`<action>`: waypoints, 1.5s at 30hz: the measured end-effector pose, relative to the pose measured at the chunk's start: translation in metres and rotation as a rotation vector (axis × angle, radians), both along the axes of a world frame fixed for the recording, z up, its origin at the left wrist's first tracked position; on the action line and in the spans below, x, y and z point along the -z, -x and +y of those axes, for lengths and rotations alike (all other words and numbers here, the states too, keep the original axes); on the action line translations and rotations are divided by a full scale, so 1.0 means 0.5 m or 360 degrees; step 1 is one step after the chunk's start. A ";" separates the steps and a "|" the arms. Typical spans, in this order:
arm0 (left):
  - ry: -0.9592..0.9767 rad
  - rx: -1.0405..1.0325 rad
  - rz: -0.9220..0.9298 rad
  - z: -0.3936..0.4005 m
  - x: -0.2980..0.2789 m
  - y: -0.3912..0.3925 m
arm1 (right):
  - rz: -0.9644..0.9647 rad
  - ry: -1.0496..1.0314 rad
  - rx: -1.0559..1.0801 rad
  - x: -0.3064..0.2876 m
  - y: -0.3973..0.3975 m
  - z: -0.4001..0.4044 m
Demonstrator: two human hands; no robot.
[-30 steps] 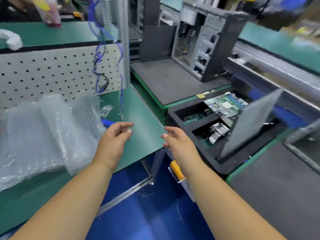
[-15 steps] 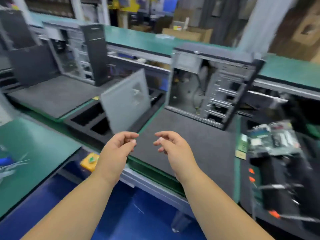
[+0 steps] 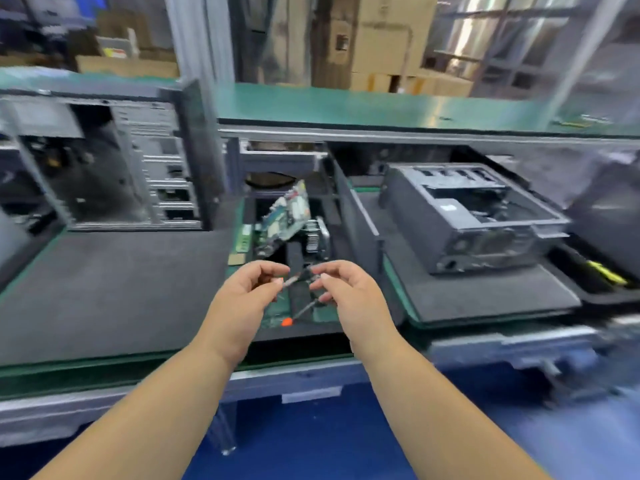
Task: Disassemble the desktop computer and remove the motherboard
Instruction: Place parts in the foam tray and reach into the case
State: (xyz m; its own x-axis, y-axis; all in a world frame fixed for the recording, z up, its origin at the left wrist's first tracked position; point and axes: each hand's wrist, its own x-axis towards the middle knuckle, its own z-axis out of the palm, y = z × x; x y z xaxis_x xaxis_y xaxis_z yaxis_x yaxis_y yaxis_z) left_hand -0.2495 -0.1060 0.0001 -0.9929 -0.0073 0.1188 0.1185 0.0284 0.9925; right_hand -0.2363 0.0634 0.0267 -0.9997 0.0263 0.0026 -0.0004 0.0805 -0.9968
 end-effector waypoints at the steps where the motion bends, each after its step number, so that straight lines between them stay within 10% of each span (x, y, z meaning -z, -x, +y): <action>1: 0.0005 0.0047 -0.0009 0.043 0.000 -0.002 | 0.0006 -0.0005 0.0052 0.001 -0.010 0.040; 16: -0.0041 0.0200 -0.0150 0.185 -0.082 0.069 | 0.0032 0.0038 0.0269 0.011 -0.027 0.251; 25: -0.0798 0.0554 -0.0617 0.060 -0.083 0.239 | 0.0096 0.0614 -0.0207 -0.029 0.141 0.192; 45: -0.0198 0.0409 -0.0138 0.212 -0.160 0.382 | 0.0437 0.0181 -0.0175 -0.094 0.401 0.311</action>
